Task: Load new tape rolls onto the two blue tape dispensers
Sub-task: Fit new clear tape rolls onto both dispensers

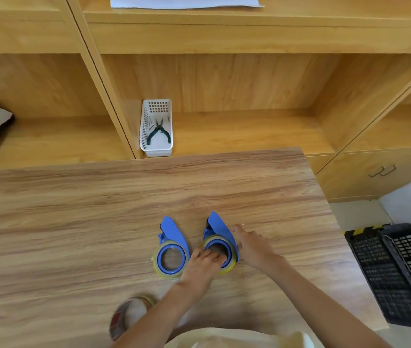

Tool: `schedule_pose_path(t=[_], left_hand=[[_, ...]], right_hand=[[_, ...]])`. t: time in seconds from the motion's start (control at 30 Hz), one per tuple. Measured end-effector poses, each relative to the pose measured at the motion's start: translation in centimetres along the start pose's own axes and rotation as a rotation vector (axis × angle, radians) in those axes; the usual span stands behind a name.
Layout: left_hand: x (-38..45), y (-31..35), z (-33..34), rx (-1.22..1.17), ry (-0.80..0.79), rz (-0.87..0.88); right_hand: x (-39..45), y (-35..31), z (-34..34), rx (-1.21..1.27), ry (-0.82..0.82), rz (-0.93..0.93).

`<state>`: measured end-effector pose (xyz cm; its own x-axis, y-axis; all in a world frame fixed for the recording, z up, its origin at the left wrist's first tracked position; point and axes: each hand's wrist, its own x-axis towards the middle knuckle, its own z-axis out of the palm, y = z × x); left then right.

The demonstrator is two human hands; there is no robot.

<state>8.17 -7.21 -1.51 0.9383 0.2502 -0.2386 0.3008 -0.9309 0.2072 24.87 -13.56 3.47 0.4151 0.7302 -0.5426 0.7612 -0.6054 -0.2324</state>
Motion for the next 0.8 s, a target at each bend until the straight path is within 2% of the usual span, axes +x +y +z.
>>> schedule_pose_path(t=[0.1, 0.3, 0.53, 0.67, 0.8], left_hand=[[-0.5, -0.7, -0.2, -0.084, 0.091, 0.001], [-3.8, -5.1, -2.4, -0.120, 0.203, -0.130], [-7.6, -10.1, -2.0, -0.058, 0.138, -0.216], [-8.1, -11.2, -1.3, -0.108, 0.143, -0.224], [-8.2, -11.7, -1.0, -0.219, 0.130, -0.218]], right_hand=[[0.2, -1.2, -0.2, -0.008, 0.099, -0.061], [1.9, -4.5, 0.4, -0.064, 0.186, -0.236], [3.1, -9.7, 2.6, -0.043, 0.112, -0.379], [3.7, -12.1, 3.4, -0.038, -0.043, -0.326], [4.2, -13.0, 4.4, -0.111, -0.047, -0.266]])
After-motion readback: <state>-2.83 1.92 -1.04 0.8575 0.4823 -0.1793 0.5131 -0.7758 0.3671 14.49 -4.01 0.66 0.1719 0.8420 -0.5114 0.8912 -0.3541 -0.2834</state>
